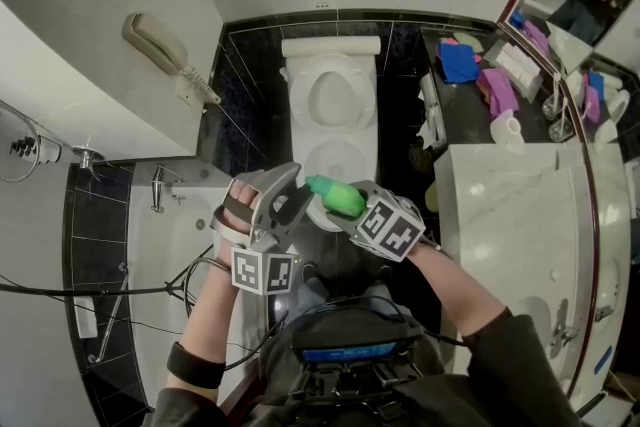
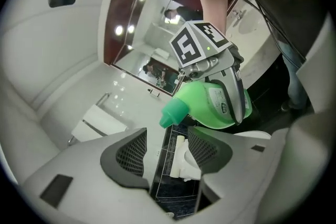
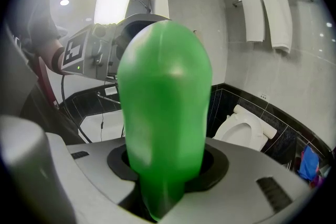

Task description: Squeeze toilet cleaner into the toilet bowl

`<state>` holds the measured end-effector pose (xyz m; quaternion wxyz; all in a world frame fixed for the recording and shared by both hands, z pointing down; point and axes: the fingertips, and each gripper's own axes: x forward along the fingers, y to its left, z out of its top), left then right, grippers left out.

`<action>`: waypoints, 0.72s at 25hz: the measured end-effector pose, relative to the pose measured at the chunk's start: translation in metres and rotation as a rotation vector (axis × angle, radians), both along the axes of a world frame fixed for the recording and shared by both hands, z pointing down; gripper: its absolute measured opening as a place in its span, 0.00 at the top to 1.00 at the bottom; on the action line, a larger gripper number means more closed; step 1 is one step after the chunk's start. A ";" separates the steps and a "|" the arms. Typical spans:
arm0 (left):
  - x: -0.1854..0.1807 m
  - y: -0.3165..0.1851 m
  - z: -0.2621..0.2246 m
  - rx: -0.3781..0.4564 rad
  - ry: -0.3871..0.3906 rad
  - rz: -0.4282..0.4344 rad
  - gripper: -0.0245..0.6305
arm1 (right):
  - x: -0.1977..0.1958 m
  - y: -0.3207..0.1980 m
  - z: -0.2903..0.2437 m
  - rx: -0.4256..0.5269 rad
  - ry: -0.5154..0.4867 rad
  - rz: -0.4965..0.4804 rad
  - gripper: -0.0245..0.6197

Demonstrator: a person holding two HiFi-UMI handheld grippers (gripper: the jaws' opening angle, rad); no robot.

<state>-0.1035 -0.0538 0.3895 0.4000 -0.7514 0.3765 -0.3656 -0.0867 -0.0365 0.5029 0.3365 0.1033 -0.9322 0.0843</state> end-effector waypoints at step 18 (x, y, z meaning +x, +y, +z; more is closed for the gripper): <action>0.023 -0.001 0.002 0.094 -0.195 0.086 0.58 | 0.008 -0.007 0.007 -0.017 0.024 0.001 0.68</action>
